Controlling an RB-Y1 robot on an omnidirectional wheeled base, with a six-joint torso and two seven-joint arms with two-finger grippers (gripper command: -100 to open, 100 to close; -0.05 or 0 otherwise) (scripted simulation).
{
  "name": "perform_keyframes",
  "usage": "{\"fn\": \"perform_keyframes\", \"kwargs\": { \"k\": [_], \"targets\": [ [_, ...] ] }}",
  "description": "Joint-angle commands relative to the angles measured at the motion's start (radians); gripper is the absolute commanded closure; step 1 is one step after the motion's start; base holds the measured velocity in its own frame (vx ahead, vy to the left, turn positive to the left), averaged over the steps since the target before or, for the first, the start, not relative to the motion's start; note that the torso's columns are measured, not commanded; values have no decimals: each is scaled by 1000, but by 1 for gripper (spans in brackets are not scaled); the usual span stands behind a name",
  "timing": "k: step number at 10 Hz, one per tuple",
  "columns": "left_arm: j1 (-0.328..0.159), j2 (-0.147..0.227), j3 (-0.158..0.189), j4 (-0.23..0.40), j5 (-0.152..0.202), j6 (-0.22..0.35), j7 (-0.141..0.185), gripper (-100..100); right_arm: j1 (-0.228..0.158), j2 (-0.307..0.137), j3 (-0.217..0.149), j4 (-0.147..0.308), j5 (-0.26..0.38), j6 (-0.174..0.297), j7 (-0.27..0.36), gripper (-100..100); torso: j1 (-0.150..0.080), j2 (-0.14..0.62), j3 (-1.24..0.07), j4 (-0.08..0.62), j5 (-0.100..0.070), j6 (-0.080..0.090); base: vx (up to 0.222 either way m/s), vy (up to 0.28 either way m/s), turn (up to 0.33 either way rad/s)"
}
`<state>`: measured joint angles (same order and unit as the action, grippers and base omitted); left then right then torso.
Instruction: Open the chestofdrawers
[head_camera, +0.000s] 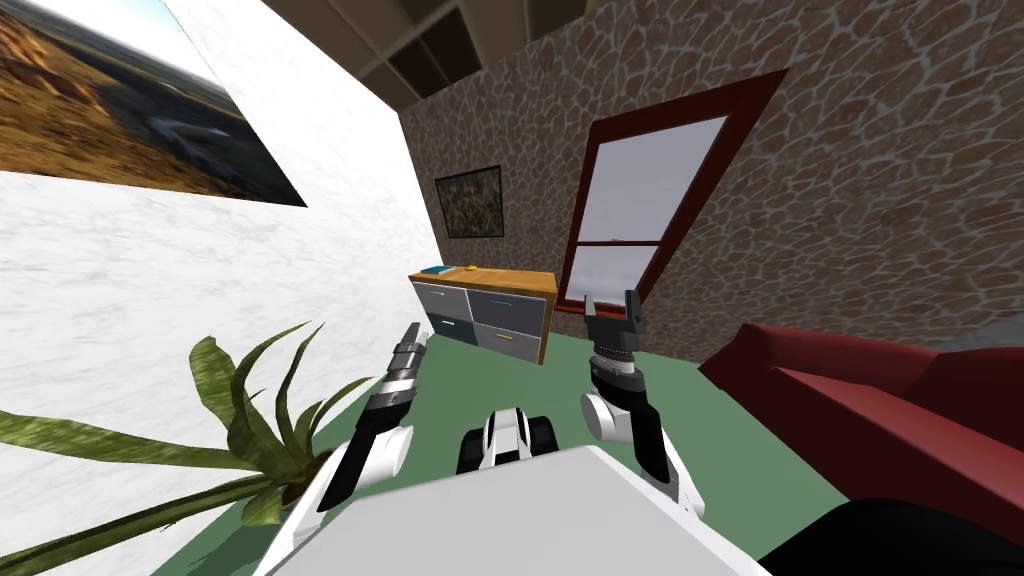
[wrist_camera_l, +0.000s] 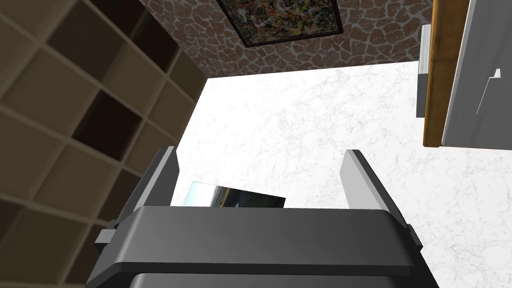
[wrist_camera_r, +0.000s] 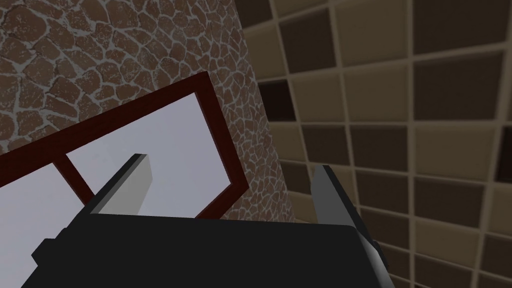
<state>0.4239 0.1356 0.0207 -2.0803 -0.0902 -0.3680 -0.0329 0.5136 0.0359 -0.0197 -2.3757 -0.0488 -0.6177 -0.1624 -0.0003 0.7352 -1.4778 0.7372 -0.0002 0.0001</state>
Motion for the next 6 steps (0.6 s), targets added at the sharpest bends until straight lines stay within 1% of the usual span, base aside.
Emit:
{"fn": "perform_keyframes", "kwargs": {
  "k": [1, 4, 5, 6],
  "targets": [
    [-26, -2, -16, 56, -7, 13, -3, -100, 0, 0, 0, 0, 0, 0, 0, 0, 2, 5, 3, 1, 1, 0, 87, -32, -47],
    [-60, -1, -33, 117, -13, 38, -3, -100, 0, 0, 0, 0, 0, 0, 0, 0, 0, 4, 2, 1, 0, 0, 91, -46, -75],
    [-81, 2, -44, 155, -17, 54, -4, -100, 0, 0, 0, 0, 0, 0, 0, 0, 0, 2, 1, 1, 0, 0, 120, -60, -118],
    [-101, 8, -54, 191, -21, 69, -4, -100, 0, 0, 0, 0, 0, 0, 0, 0, -1, 1, 1, 0, 0, 0, 190, -80, -133]
  ]
}}
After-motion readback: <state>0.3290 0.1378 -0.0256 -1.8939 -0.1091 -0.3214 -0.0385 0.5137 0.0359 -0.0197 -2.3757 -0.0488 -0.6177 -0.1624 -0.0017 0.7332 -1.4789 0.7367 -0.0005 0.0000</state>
